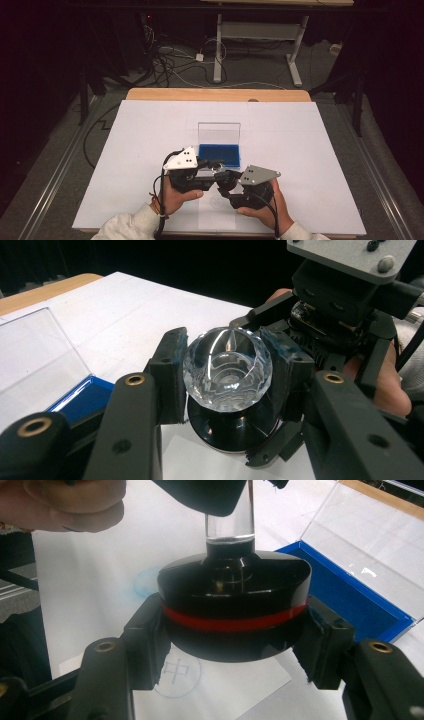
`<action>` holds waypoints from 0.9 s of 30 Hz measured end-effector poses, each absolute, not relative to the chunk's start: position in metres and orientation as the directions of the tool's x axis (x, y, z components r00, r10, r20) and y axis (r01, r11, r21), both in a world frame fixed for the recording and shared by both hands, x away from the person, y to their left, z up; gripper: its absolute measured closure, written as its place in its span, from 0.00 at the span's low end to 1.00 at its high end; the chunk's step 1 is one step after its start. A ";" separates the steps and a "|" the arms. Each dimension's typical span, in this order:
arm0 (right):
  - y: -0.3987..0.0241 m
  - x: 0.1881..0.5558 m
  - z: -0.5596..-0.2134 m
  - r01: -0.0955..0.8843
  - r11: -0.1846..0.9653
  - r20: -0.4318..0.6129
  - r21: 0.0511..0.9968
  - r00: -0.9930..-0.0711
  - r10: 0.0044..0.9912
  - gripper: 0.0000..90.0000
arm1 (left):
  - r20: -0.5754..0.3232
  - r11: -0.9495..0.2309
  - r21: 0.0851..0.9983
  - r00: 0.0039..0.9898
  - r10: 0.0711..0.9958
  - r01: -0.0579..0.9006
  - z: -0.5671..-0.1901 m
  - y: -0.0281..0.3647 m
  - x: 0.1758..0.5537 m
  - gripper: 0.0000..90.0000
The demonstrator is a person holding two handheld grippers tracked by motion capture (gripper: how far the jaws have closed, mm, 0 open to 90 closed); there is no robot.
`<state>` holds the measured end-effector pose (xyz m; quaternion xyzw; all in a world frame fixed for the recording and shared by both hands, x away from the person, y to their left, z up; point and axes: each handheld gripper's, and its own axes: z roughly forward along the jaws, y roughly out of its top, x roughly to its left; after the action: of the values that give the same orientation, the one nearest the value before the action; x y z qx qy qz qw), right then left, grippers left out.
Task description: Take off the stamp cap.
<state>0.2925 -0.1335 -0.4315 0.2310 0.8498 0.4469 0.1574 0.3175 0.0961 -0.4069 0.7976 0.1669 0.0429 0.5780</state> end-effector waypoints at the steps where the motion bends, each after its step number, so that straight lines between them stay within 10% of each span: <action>1: -0.134 0.293 -0.432 0.250 0.494 -0.060 0.833 -0.846 0.529 0.43 | -0.125 -0.278 0.935 0.940 0.318 0.218 -0.408 0.096 0.317 0.62; 17: -0.115 0.277 -0.438 0.072 0.721 -0.284 0.689 -0.889 0.360 0.43 | -0.130 -0.363 0.902 0.950 0.284 0.232 -0.407 0.091 0.323 0.62; 27: -0.128 0.288 -0.437 0.157 0.677 -0.230 0.719 -0.866 0.445 0.43 | -0.137 -0.356 0.902 0.943 0.303 0.246 -0.407 0.100 0.327 0.61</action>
<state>0.2881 -0.1279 -0.4365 0.1682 0.8943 0.3649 0.1971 0.3272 0.1003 -0.4067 0.8230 0.1667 0.0264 0.5425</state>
